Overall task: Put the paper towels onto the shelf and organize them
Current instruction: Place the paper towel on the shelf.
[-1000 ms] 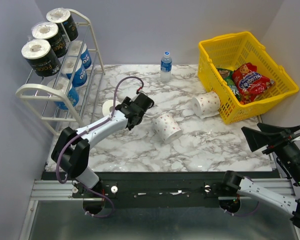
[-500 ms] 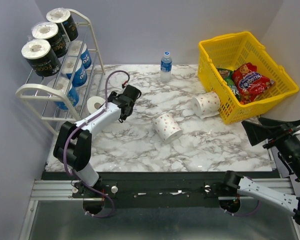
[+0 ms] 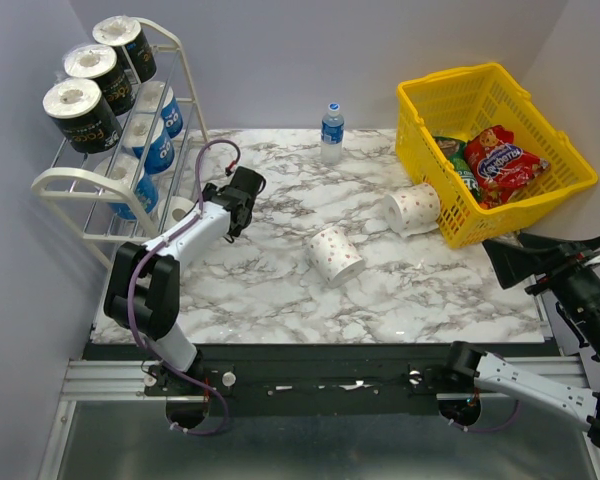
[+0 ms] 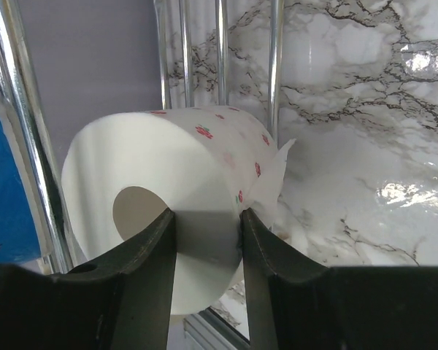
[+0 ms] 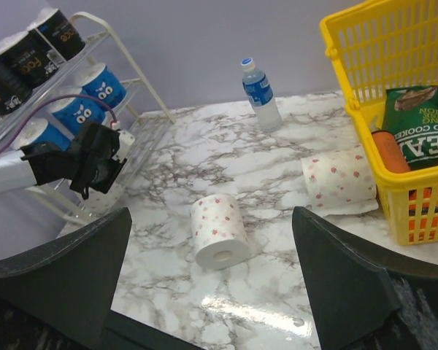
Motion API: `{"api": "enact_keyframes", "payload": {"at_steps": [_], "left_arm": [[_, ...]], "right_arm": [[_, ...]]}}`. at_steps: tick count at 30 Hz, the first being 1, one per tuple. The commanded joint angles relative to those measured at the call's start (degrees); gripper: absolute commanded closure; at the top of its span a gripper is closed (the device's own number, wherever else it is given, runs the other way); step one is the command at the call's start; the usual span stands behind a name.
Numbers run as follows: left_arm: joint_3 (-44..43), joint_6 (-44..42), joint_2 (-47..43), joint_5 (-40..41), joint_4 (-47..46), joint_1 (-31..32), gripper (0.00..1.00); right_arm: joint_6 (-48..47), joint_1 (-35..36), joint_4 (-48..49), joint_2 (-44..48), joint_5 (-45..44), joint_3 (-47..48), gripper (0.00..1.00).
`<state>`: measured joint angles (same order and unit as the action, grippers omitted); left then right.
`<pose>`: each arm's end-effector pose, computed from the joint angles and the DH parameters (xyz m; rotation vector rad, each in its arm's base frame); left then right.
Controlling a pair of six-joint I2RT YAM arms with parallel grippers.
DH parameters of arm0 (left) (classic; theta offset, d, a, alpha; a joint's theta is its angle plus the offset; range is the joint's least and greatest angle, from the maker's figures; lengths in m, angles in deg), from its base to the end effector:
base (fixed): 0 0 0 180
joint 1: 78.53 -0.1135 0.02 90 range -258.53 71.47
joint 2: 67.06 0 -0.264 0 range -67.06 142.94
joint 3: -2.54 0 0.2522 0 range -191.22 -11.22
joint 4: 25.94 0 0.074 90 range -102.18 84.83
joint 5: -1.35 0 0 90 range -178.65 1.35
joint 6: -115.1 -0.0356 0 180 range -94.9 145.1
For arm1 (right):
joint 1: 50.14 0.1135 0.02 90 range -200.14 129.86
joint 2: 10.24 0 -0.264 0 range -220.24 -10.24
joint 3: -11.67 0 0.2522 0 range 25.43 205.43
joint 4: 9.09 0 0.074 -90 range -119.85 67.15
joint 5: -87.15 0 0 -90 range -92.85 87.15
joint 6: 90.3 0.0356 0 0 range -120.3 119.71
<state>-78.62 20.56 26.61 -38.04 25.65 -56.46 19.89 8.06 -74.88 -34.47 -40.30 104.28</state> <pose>0.3118 -0.0967 0.2354 0.2962 2.3776 1.0296 0.0049 -0.0332 0.4609 0.0143 1.5643 0.5875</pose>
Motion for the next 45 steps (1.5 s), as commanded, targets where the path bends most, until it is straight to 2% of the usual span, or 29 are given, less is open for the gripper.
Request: {"api": "enact_keyframes", "payload": {"at_steps": [1, 16, 24, 32, 38, 45], "left_arm": [[1.04, -0.3, -1.65, 3.53, 0.32, -1.06, 0.61], [2.0, -2.58, -1.21, 7.05, -0.73, -4.31, 0.57], [1.22, -2.59, 2.04, 7.57, -0.56, -5.63, 0.56], [0.86, -3.11, 3.01, 6.52, -2.14, -5.89, 0.51], [0.86, -3.81, 2.57, 3.19, -3.28, -5.72, 0.54], [1.04, -5.48, 1.87, 1.25, -6.36, -5.45, 0.52]], "right_arm": [[0.82, 0.43, -1.93, -0.12, -0.87, 0.6, 0.0], [1.61, 0.34, -4.04, 1.73, -1.4, 2.18, 0.0], [1.7, 0.43, -4.66, 1.38, -1.31, 3.5, 0.0], [2.84, 0.43, -6.15, 2.69, -1.31, 3.42, 0.0], [3.28, 0.43, -6.42, 3.84, -1.92, 3.07, 0.0], [3.37, 0.43, -6.07, 3.84, -1.83, 2.36, 0.0]]}}
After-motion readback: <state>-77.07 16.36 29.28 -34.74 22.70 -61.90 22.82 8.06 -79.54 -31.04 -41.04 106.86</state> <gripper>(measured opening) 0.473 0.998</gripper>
